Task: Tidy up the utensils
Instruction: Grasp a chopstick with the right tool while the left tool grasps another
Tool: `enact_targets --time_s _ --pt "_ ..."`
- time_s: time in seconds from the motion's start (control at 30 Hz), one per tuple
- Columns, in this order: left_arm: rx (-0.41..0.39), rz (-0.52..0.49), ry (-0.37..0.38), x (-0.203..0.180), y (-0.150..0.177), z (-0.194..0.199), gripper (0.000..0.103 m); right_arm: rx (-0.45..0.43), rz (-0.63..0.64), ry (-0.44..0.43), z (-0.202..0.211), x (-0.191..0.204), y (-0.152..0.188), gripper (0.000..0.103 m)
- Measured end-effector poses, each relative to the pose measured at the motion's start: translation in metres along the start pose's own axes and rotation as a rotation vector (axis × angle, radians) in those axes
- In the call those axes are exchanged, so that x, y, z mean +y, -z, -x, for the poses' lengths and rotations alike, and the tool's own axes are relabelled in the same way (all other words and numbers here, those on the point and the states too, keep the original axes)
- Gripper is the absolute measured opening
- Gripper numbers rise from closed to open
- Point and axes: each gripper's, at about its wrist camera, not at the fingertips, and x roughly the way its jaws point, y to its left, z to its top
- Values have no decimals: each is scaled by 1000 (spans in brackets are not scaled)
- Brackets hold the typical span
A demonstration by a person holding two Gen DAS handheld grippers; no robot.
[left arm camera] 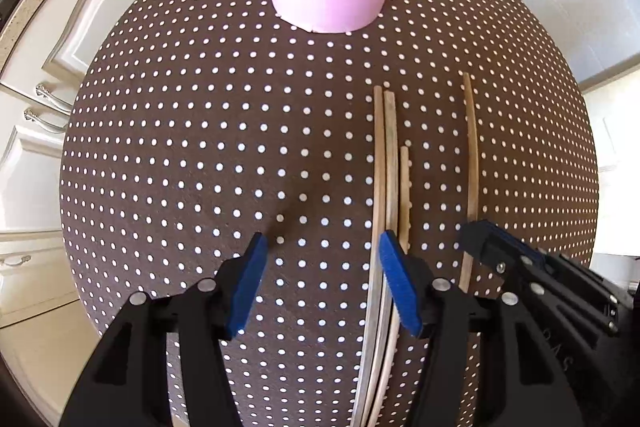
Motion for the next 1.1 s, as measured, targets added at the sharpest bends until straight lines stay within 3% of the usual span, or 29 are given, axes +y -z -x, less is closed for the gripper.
enact_targets --time_s 0.2,0.5,0.7,0.77,0.8,0.9,1.0,1.1 --pt "6 36 -15 8 -12 -1 68 1 -1 -5 1 -2 0 7" --pt "72 4 -53 -5 -37 -6 69 4 -7 -12 2 -3 -1 7" --pt "90 23 -23 10 -20 -15 68 5 -7 -14 2 -5 -1 7" --pt "78 -8 -44 11 -16 -14 60 5 -4 -10 2 -4 -1 7" --pt "70 -25 -70 12 -14 -13 50 4 0 -8 2 -4 -1 7" --pt "57 -31 -69 18 -11 -10 35 4 7 -3 2 -2 -1 7" --pt "52 -7 -53 30 -11 -6 7 -1 12 -12 2 0 -1 7" --pt "47 -5 -21 43 -10 5 6 -2 17 -10 2 0 -2 7"
